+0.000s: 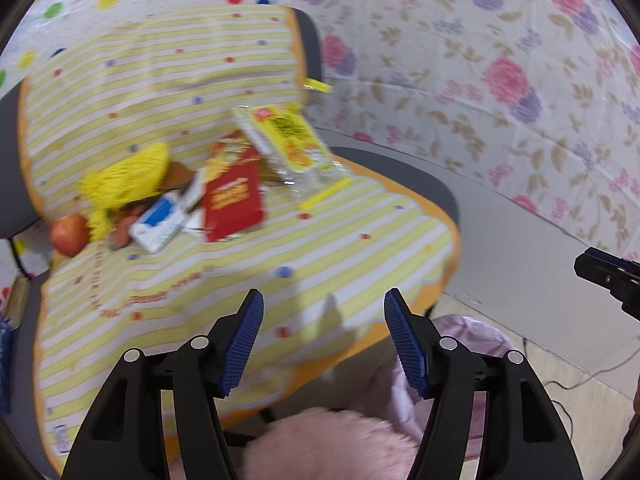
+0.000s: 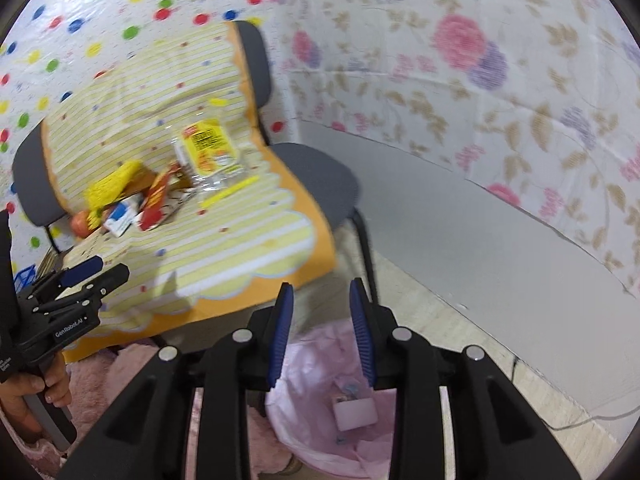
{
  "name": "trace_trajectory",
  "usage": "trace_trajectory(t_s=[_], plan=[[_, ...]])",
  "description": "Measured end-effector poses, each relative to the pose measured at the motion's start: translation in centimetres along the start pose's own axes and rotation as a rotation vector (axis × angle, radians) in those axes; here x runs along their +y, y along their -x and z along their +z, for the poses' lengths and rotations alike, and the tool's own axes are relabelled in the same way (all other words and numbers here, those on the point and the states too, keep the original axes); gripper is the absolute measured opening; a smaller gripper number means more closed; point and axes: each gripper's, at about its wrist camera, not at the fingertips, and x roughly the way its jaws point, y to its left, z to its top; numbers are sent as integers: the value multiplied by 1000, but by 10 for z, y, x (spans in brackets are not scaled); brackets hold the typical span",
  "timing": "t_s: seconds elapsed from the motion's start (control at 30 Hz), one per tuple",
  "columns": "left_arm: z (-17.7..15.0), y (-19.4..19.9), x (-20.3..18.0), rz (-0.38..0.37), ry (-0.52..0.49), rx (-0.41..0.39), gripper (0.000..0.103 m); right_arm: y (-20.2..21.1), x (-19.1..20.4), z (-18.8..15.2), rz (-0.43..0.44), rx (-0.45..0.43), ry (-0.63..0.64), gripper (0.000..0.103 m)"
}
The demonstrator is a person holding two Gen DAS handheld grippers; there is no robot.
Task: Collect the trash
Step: 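Move both grippers back to the chair and grasp the yellow sausage snack with the right gripper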
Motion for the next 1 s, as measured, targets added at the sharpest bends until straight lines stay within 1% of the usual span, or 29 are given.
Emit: trace_trajectory(t_s=[0.3,0.33,0.4,0.47,0.63,0.77,0.9,0.97,1.0], plan=[[5,12,71,147,99,-17,66,-32,71,32,90,9,125,30],[7,12,80,162,113,-15,66,-36,78,36,100,11,134,33],[10,12,96,186,136,-11,76,-44,92,44,114,6,149,39],[14,13,110,211,153,-16,77,-52,105,53,125,2,171,41],[24,8,144,268,199,-25,77,-77,128,72,127,-2,217,51],[34,-6,162,306,214,-33,77,-115,144,85,107,6,256,52],[42,-27,179,334,223,-34,77,-154,155,95,88,20,286,52],[44,-37,186,336,230,-34,77,-174,160,99,79,27,300,56],[46,-43,190,342,231,-34,79,-182,163,101,74,28,307,60]])
